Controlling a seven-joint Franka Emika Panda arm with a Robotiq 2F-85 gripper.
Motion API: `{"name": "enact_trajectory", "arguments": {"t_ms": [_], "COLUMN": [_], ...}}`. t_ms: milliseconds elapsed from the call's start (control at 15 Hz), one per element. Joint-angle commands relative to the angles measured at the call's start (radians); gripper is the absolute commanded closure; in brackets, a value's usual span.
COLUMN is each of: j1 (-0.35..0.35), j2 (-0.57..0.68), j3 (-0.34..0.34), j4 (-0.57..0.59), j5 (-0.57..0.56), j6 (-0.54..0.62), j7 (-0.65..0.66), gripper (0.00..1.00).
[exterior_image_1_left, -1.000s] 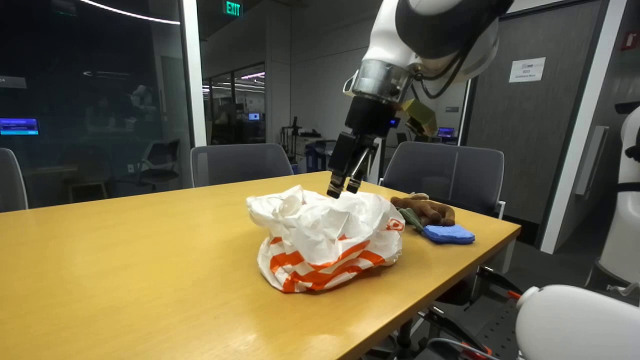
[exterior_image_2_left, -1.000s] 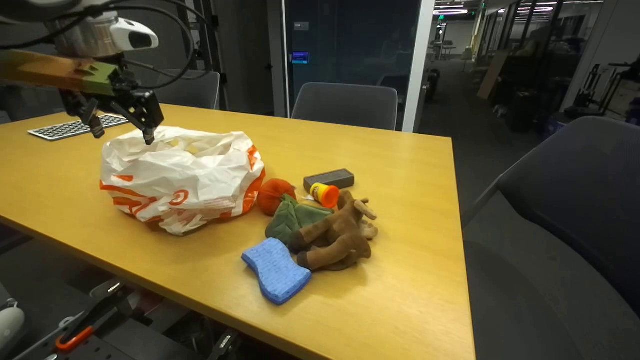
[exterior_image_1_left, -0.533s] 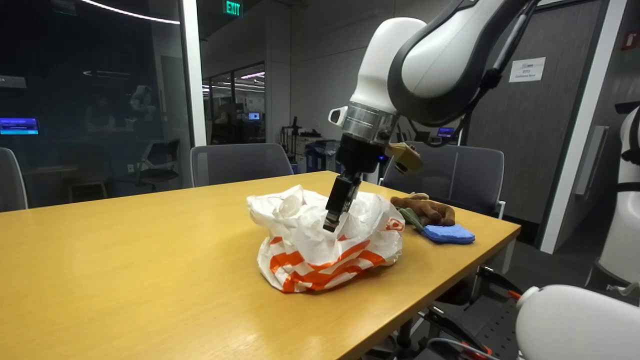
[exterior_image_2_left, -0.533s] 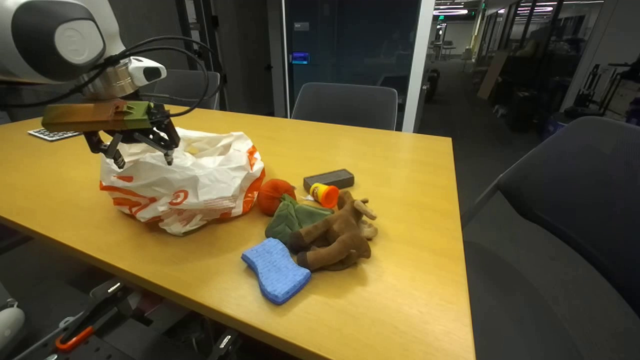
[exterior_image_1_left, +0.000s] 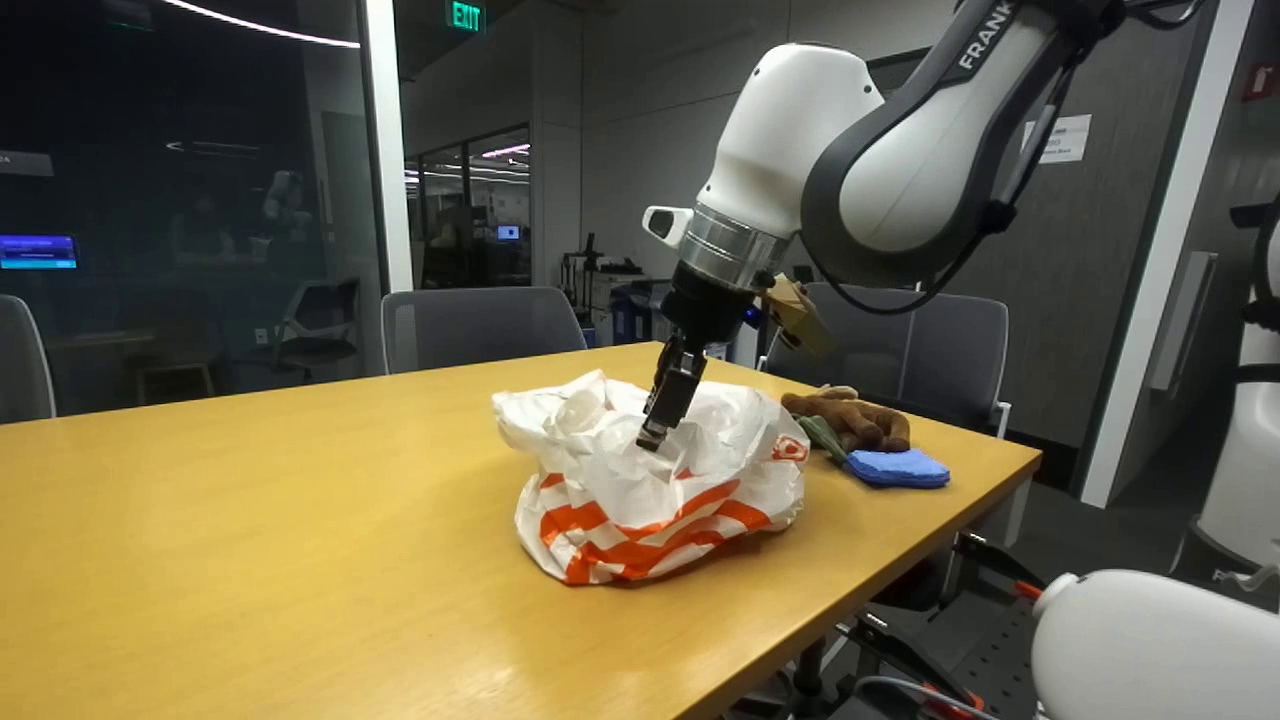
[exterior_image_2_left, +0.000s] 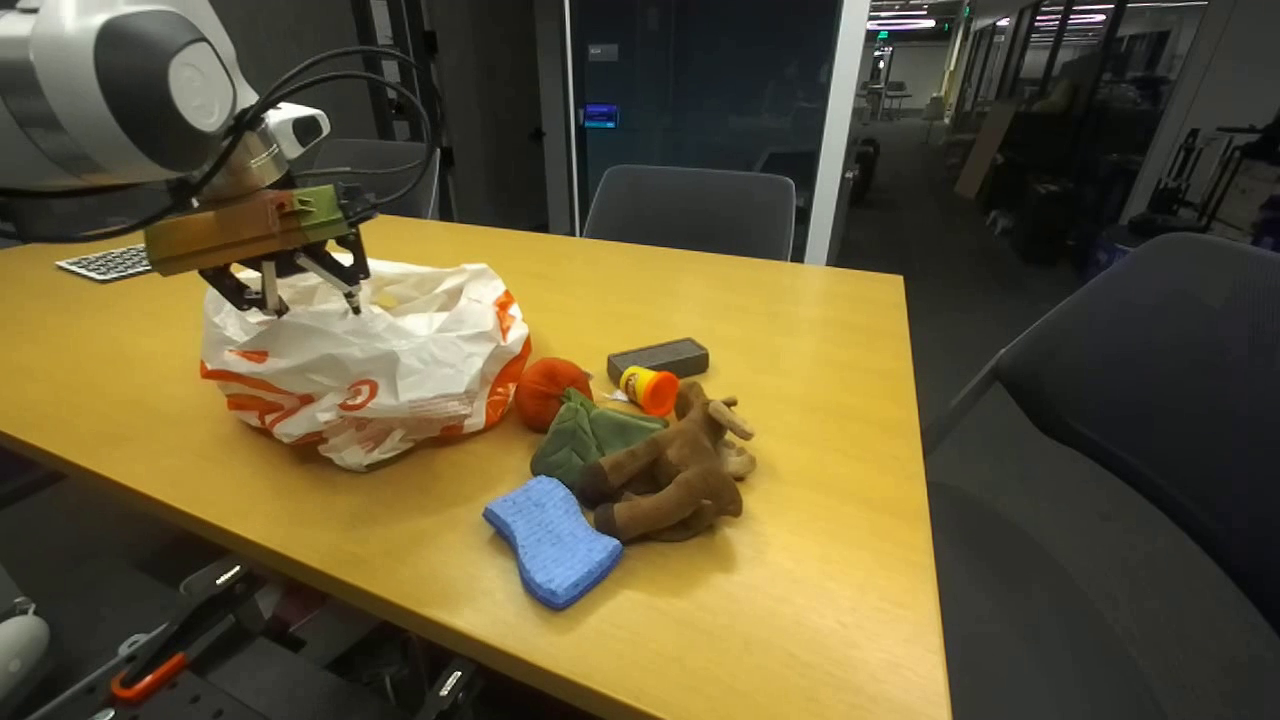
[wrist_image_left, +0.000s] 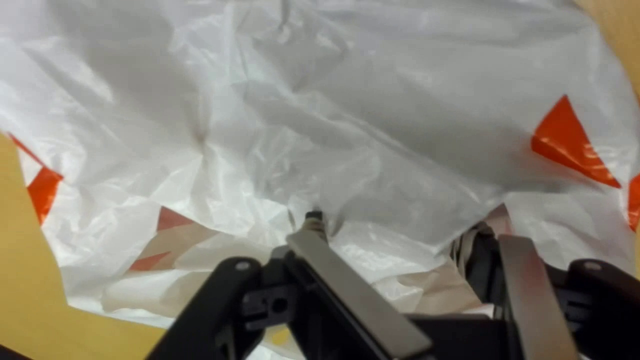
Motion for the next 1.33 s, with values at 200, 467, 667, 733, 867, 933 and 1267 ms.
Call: {"name": "enact_trajectory", "arguments": {"t_ms": [200,467,667,733,867,933,1267], "j1": [-0.134,-0.018,0.168,0.165,0.046,-0.009,-0.388], "j2": [0.011,0.026,-0.040,-0.083,-0.117,-0.135,-0.316], "j3": [-0.008,-0.073,-0.173,-0.169,-0.119,-0.104,0.070], "j4": [0.000,0.000,0.000,0.003,0.012,0.017,0.016], "j5": [-0.200,0.041,0.314,0.368,0.227,0.128,-0.275], "j6": [0.069,0.049,0.002,-0.001,0.042,0.056,-0.132], "j7": [0.024,-0.031,-0.122,-0.165,-0.110,-0.068,0.140], "gripper": [0.87,1.00,0.99,0.99,0.99,0.99,0.99]}}
